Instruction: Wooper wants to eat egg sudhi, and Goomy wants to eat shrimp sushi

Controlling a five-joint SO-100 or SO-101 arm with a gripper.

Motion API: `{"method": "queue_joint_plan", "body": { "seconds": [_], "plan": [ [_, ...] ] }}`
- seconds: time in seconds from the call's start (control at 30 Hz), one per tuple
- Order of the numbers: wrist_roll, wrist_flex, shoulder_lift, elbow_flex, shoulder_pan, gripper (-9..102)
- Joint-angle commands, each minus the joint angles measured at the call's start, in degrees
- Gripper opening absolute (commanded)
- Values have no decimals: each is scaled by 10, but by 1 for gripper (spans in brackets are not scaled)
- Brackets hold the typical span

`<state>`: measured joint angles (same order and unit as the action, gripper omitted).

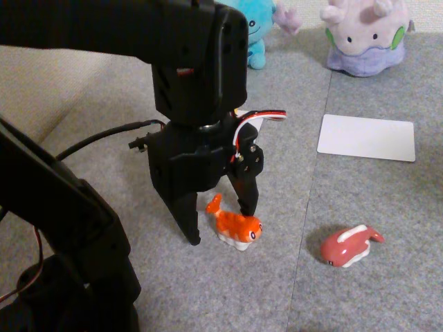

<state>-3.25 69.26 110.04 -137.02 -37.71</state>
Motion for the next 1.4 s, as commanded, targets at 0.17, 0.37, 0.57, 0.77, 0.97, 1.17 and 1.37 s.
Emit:
{"method": "queue_joint_plan", "body": {
  "seconds": [0.17,0.37,0.57,0.77,0.97,1.17,1.37],
  "plan": [
    [18,-17,-1,13,-7,17],
    [18,-18,-1,13,-6,17],
    [18,-31,-1,13,-7,16],
    [18,-41,-1,13,-7,8],
    [18,-41,-1,13,-7,7],
    [-3,-33,8,13,-29,19],
    [-4,-29,8,13,-82,35]
  ]
}}
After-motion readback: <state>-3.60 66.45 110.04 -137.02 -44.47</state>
